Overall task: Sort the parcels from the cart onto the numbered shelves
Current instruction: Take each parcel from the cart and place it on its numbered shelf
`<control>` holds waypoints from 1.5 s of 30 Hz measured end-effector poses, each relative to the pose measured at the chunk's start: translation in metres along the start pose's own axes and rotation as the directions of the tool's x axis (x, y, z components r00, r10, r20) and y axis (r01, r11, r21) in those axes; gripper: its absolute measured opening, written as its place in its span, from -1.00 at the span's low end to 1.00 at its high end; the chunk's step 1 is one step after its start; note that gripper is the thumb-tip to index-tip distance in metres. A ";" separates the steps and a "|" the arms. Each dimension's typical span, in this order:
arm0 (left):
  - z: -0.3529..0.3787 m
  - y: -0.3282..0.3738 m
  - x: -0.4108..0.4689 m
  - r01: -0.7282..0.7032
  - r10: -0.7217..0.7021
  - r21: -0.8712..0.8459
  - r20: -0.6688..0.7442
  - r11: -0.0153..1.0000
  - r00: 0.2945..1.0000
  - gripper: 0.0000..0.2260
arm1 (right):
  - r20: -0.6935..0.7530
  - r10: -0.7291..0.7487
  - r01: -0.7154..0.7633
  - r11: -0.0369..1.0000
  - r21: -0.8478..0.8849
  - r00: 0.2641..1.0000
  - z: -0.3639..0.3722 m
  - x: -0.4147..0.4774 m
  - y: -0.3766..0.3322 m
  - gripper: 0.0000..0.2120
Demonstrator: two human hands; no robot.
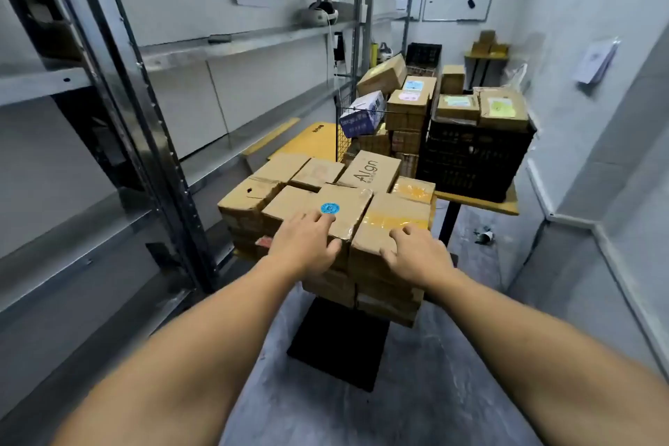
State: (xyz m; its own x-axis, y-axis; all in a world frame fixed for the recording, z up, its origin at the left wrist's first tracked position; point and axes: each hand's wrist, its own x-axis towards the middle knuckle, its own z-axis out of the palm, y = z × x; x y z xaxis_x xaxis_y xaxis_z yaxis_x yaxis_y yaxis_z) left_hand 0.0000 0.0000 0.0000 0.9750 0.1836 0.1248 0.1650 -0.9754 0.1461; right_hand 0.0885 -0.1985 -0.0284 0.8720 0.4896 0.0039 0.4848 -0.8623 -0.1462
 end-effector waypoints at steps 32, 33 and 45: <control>0.085 0.052 0.044 -0.252 0.157 -0.575 -0.210 0.779 0.965 -0.61 | 0.016 0.548 -0.186 0.256 0.949 0.836 0.069 -0.003 0.069 -0.67; 0.084 0.057 0.043 -0.233 0.114 -0.655 -0.218 0.719 0.969 -0.62 | 0.021 0.550 -0.165 0.214 0.963 0.835 0.069 -0.007 0.074 -0.67; 0.097 0.098 0.036 0.131 -0.052 -0.970 0.122 0.206 0.991 -0.44 | 0.142 0.472 -0.001 -0.286 0.958 0.870 0.051 -0.043 0.107 -0.72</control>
State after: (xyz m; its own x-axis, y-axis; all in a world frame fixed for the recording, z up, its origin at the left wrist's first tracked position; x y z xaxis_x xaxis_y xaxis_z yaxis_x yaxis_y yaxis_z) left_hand 0.0654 -0.1010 -0.0769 0.9759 0.2182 -0.0041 0.0173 -0.0586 0.9981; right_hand 0.0996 -0.3049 -0.0947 0.9779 0.0372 -0.2057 -0.2046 0.3704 -0.9060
